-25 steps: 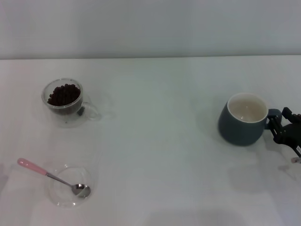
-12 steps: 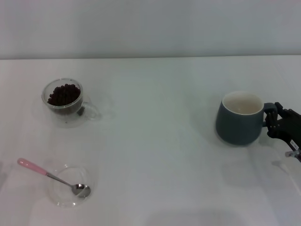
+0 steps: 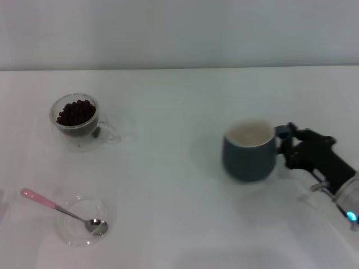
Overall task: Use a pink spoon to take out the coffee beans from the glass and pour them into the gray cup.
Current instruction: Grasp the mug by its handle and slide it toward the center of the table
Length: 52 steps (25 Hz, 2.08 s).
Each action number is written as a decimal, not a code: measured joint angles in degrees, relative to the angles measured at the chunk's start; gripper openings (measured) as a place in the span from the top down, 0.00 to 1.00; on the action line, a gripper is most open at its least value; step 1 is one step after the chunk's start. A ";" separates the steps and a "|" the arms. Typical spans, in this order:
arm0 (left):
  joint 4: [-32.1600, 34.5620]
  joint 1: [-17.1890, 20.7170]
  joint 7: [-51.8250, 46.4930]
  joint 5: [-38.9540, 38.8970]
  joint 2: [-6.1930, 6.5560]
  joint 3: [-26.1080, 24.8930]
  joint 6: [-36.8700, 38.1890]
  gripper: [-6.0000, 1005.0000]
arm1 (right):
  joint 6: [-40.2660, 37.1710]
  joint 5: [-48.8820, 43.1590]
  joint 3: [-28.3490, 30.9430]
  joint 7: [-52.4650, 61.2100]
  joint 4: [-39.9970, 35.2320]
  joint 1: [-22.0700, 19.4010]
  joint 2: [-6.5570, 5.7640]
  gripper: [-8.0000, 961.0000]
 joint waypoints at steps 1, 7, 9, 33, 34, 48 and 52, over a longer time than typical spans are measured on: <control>0.00 -0.04 0.00 0.00 0.00 0.00 0.00 0.13 | 0.00 -1.35 0.00 -0.02 -0.74 0.11 0.02 0.80; -0.15 -0.76 0.04 0.11 -0.11 0.12 -0.01 0.13 | 0.00 -11.29 -0.01 -0.09 -3.68 0.80 0.09 0.80; -0.18 -0.95 0.07 0.23 -0.15 0.18 -0.01 0.13 | 0.02 -13.44 -0.01 -0.09 -3.94 1.29 0.14 0.80; -0.11 -3.26 -0.10 0.38 -0.15 0.35 1.57 0.13 | 4.42 -19.50 0.64 -0.10 -5.39 2.15 0.24 0.60; -0.09 -3.27 -0.10 0.38 -0.14 0.34 1.57 0.13 | 4.46 -19.50 0.67 0.96 -5.19 2.19 0.19 0.57; -0.09 -3.02 -0.11 0.36 -0.08 0.22 1.58 0.13 | 2.98 -21.53 0.04 6.33 -3.32 1.27 -0.44 0.12; -0.18 -2.83 -0.11 0.39 -0.14 0.32 1.58 0.13 | 1.02 -24.55 0.00 9.06 -2.51 1.31 -0.53 0.09</control>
